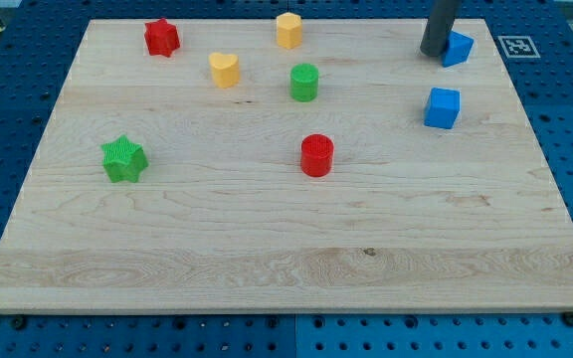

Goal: Push the blue triangle to the top right corner of the board

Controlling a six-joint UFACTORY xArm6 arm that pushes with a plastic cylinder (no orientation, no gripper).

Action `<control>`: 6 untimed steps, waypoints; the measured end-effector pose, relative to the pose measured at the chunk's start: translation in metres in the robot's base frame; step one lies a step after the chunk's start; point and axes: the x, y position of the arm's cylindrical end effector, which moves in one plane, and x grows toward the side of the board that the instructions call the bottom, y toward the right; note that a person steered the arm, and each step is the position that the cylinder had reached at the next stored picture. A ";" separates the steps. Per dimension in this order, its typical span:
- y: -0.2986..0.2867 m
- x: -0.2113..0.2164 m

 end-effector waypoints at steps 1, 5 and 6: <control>-0.006 0.047; 0.016 -0.005; 0.016 -0.005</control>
